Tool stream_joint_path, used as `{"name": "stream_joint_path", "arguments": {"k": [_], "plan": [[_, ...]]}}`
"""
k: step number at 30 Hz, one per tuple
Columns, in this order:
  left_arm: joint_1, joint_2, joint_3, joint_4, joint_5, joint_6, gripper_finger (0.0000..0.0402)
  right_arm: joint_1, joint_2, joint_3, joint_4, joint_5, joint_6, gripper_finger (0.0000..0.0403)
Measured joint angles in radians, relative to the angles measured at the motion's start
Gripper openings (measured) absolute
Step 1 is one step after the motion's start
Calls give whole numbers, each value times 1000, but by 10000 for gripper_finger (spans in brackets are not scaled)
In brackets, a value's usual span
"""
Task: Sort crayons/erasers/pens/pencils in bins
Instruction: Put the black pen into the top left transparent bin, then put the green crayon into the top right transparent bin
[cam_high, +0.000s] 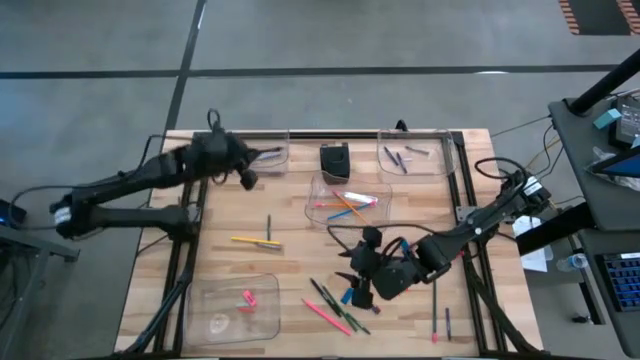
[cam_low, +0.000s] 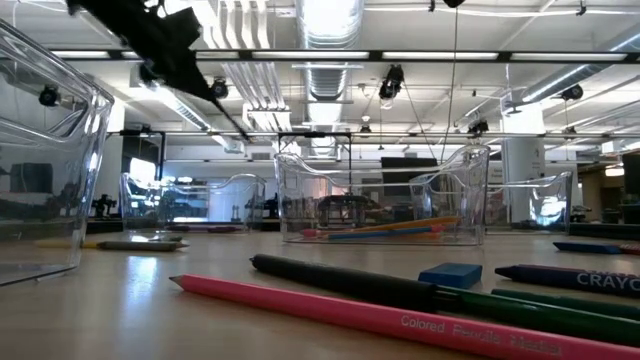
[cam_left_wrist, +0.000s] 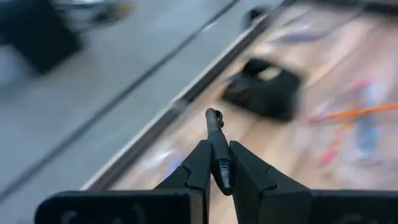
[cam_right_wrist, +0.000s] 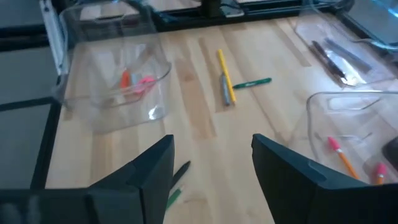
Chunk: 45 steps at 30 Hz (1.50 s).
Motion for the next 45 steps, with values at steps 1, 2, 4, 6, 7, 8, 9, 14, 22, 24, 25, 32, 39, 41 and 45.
{"name": "stream_joint_path", "arguments": {"k": [1, 2, 4, 6, 7, 8, 9, 14, 22, 24, 25, 32, 39, 41, 45], "plan": [[59, 6, -19, 48, 117, 13, 20, 3, 4, 0, 0, 1, 0, 203], [113, 13, -33, 76, 202, 15, 20, 8, 5, 0, 0, 2, 0, 203], [203, 38, -54, 81, 262, 12, 20, 14, 6, 0, 1, 7, -2, 203], [271, 69, -80, 81, 263, 11, 20, 21, 6, 0, 1, 11, -9, 203], [299, 85, -92, 80, 266, 10, 20, 24, 5, 0, 1, 12, -12, 203], [322, 101, -103, 79, 274, 5, 20, 27, 5, 0, 1, 11, -16, 203], [342, 116, -113, 80, 281, -9, 20, 29, 5, 0, 1, 11, -18, 203], [370, 179, -153, 112, 284, -48, 52, 28, 3, 0, 3, 11, -32, 203], [370, 172, -150, 121, 202, -41, 227, 28, 3, 0, 6, 10, -84, 203], [370, 136, -128, 115, 185, -51, 257, 28, 3, 0, 4, 10, -93, 203], [368, 113, -117, 111, 187, -66, 268, 28, 4, 0, 2, 11, -102, 203], [226, -142, -169, 341, 585, -208, 276, 28, 6, 0, 1, 10, -133, 203], [-224, -322, -455, 885, 406, -286, 252, 30, 6, 0, 1, 10, -134, 203], [-368, -330, -513, 964, 262, -249, 246, 30, 6, -1, 1, 9, -134, 203], [-632, -282, -556, 1042, -47, -143, 237, 30, 6, -1, 1, 9, -124, 203]]}}
